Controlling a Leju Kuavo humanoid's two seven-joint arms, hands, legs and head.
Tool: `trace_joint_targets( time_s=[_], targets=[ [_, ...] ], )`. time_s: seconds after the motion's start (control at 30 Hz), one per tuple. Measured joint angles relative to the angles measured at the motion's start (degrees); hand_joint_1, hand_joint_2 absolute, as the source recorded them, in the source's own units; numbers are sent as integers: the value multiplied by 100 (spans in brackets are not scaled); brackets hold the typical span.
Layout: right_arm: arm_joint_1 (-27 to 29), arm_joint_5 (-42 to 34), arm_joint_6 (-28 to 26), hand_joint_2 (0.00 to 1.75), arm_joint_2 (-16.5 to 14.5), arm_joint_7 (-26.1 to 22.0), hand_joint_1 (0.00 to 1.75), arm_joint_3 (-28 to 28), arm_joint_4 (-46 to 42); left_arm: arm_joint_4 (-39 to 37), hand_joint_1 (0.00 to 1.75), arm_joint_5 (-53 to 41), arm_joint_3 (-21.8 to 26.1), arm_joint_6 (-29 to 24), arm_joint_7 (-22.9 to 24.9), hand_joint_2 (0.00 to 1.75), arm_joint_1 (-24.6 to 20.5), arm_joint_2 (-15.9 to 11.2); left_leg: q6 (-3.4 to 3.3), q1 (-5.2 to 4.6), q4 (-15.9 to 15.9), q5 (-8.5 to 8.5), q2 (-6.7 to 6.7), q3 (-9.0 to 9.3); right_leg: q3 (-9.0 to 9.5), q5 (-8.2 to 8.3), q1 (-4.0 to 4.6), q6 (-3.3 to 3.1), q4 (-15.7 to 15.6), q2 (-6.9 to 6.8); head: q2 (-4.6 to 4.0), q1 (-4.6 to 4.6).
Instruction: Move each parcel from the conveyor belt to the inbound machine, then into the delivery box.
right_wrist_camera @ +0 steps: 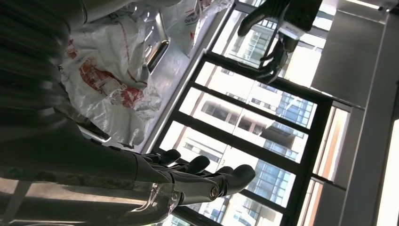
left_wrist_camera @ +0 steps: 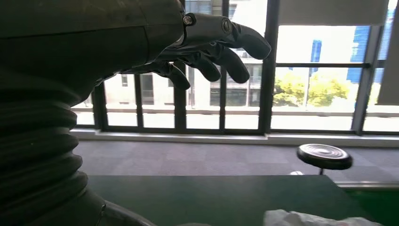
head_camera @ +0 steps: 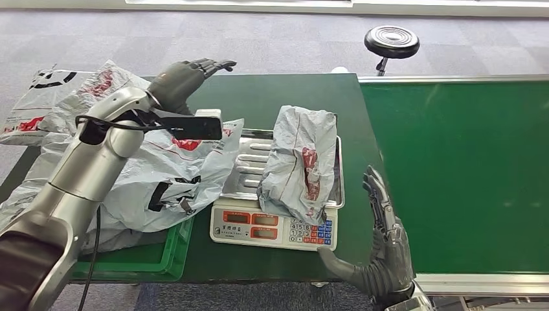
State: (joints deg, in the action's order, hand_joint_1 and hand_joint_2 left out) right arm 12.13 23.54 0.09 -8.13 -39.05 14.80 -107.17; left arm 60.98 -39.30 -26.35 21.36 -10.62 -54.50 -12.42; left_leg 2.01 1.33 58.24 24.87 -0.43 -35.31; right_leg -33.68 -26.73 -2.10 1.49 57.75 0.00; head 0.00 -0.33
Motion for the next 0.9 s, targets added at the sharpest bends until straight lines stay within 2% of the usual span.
trace_joint_targets(
  time_s=[0.2, 0.3, 0.7, 0.9],
  targets=[
    [-105, -57, 68, 175, -1, 15, 0, 11, 31, -387, 0, 912, -1164, -58, 166, 0, -467, 614, -3, -6, 1, 1, 14, 3, 0, 8, -5, 9, 0, 12, 0, 1],
    [-133, -58, 101, 175, -1, 14, 0, 13, 54, -573, 0, 1014, -1478, -127, 168, 0, -508, 803, -2, -5, 0, 0, 14, 4, -1, 8, -3, 9, 0, 13, 0, 1],
    [-165, -63, 116, 175, -1, 13, 0, 13, 121, -863, 0, 1144, -1835, -208, 173, 0, -629, 991, -2, -4, -1, 1, 13, 2, 0, 7, -3, 8, 0, 19, 0, 1],
    [-410, -118, 190, 175, -1, 3, 0, 41, 320, -1025, 0, 1399, -1916, -298, 196, 0, -631, 1236, -3, -4, 0, 0, 12, 2, 2, 8, -4, 10, 0, 19, 0, 1]
  ],
)
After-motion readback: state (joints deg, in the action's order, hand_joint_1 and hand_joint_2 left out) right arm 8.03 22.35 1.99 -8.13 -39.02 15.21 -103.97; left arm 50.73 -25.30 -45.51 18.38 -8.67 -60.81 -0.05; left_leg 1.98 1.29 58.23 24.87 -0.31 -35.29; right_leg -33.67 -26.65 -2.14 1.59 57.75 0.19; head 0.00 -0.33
